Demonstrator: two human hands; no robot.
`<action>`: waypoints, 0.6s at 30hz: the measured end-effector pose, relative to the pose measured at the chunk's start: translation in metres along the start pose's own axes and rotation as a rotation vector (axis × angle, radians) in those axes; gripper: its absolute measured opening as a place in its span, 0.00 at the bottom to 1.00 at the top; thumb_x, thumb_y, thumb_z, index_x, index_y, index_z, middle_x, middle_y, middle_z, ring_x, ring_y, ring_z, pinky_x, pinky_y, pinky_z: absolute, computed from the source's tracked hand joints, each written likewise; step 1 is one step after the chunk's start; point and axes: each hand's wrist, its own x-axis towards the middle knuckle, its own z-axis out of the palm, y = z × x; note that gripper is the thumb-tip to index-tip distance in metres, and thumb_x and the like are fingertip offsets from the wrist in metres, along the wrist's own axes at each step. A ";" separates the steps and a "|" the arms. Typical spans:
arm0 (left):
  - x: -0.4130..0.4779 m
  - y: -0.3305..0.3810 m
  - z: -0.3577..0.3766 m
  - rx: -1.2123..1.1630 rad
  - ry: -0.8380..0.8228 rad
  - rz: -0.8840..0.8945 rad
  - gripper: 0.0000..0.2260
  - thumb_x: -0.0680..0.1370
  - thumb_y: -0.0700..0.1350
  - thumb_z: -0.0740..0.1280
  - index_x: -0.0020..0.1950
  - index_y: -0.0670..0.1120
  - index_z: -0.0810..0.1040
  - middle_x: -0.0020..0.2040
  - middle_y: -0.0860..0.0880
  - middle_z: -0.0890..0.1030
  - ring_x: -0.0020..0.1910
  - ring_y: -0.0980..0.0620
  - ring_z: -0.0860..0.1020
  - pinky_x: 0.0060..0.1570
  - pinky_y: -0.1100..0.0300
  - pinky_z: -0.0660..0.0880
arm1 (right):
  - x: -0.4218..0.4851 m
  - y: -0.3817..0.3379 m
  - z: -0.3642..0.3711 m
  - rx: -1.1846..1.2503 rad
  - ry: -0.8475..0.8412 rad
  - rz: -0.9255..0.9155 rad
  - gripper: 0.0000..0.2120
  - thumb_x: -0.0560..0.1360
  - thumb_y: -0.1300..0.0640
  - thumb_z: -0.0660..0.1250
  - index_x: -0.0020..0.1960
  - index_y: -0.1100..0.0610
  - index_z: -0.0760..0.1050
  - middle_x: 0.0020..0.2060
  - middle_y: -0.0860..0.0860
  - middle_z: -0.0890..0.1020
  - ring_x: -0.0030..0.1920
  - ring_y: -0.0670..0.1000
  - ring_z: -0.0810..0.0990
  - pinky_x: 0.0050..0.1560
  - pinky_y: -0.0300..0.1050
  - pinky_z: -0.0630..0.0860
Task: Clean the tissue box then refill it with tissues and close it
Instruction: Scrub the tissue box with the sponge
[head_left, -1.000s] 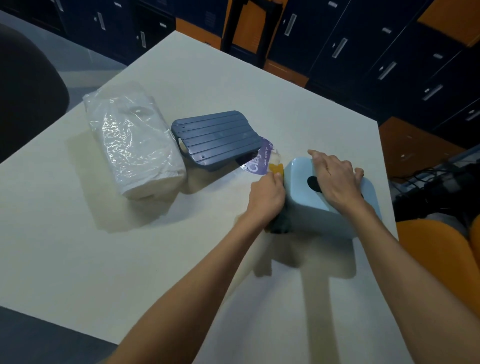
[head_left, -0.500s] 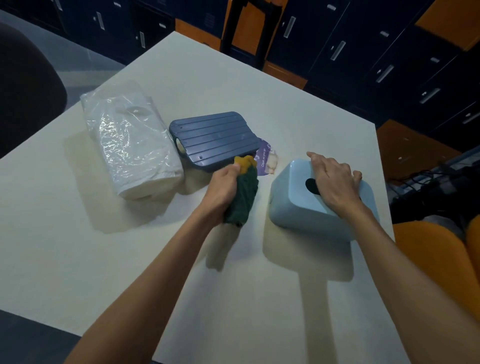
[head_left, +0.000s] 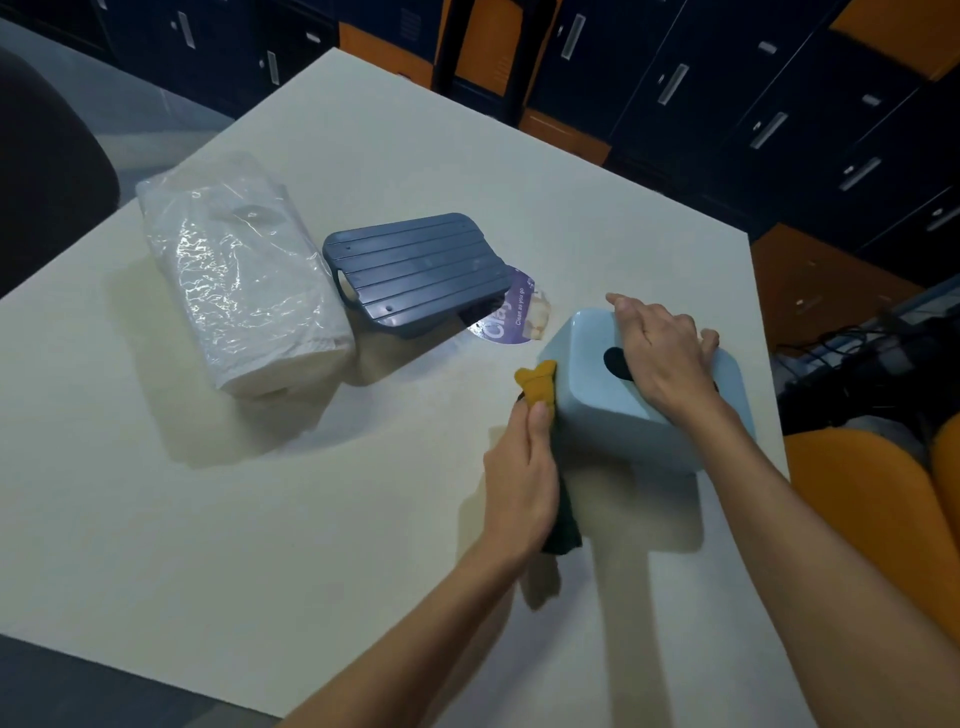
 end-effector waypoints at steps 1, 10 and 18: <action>-0.002 0.001 0.003 -0.021 0.013 0.013 0.19 0.84 0.55 0.50 0.62 0.46 0.75 0.56 0.49 0.79 0.52 0.52 0.75 0.54 0.59 0.68 | 0.000 0.000 0.000 -0.005 0.002 0.001 0.25 0.81 0.42 0.39 0.71 0.44 0.66 0.67 0.50 0.73 0.67 0.56 0.66 0.70 0.63 0.50; 0.030 0.021 0.018 -0.181 0.002 0.061 0.17 0.83 0.56 0.52 0.62 0.53 0.77 0.61 0.56 0.79 0.59 0.57 0.75 0.63 0.60 0.70 | -0.001 0.000 0.000 -0.010 0.006 0.008 0.25 0.81 0.43 0.39 0.71 0.43 0.66 0.68 0.50 0.72 0.67 0.56 0.65 0.70 0.63 0.50; 0.029 0.018 0.000 -0.080 -0.074 0.351 0.15 0.83 0.48 0.58 0.70 0.52 0.74 0.67 0.62 0.73 0.66 0.68 0.69 0.66 0.73 0.62 | -0.002 -0.001 -0.001 -0.006 0.008 0.002 0.24 0.82 0.43 0.40 0.71 0.44 0.66 0.68 0.51 0.73 0.67 0.57 0.66 0.69 0.63 0.51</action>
